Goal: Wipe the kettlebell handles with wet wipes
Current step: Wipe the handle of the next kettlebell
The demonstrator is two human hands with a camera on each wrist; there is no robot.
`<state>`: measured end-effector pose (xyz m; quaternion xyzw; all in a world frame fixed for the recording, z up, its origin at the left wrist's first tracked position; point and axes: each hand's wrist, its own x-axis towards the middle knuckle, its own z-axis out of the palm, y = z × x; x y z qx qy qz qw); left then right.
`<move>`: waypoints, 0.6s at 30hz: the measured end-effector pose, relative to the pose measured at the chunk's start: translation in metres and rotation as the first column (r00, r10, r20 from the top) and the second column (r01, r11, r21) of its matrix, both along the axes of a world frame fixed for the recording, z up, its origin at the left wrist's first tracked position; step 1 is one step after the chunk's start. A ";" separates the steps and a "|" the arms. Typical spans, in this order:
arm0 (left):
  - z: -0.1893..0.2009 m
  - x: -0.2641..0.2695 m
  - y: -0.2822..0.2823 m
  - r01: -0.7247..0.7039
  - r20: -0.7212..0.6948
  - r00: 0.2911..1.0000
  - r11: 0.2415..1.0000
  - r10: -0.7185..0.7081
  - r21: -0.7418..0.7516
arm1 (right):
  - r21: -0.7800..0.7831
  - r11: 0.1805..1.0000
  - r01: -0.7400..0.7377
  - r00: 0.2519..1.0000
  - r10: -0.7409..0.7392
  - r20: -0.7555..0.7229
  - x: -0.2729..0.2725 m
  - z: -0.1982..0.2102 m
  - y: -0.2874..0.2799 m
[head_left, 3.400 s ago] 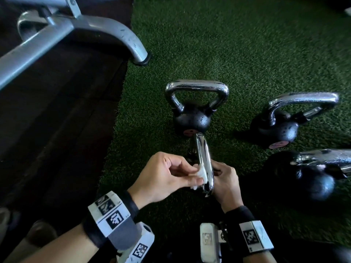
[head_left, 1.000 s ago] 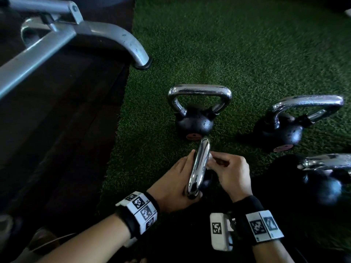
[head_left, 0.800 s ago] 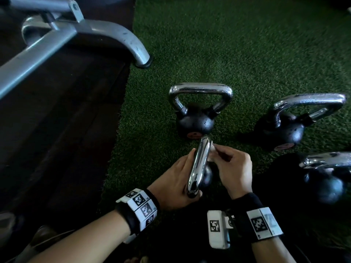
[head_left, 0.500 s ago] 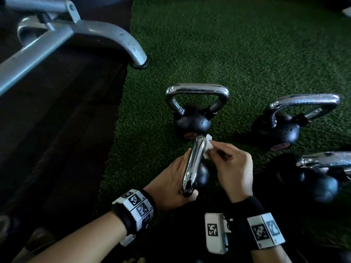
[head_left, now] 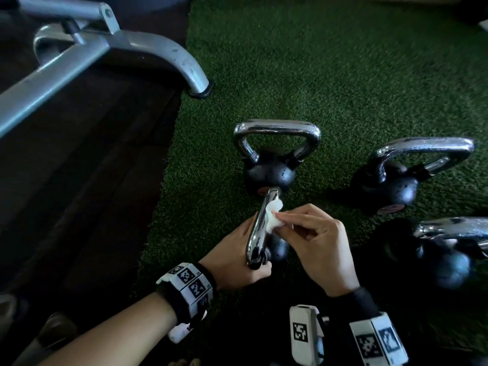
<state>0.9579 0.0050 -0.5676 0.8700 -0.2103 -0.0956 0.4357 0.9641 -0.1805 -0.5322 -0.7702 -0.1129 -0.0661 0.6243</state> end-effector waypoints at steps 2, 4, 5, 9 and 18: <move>-0.001 0.002 0.000 0.015 0.002 1.000 1.000 -0.015 -0.017 | 0.047 0.999 0.018 0.999 -0.016 -0.043 0.001 0.003 0.000; -0.001 0.003 -0.001 0.045 0.046 0.998 0.999 -0.044 -0.011 | 0.034 0.999 0.003 0.997 0.000 -0.075 -0.003 0.004 -0.002; -0.002 0.004 -0.001 0.063 0.075 0.995 0.998 -0.063 0.003 | 0.024 0.999 -0.026 0.995 0.028 -0.099 -0.007 0.003 -0.003; -0.011 0.006 0.002 0.080 0.084 0.993 0.995 -0.085 0.060 | 0.059 0.987 -0.149 0.963 0.158 -0.218 -0.017 0.003 -0.005; -0.016 0.015 0.023 0.069 -0.246 0.968 0.996 -0.051 0.063 | 0.075 0.973 -0.218 0.919 0.230 -0.319 -0.025 -0.020 0.011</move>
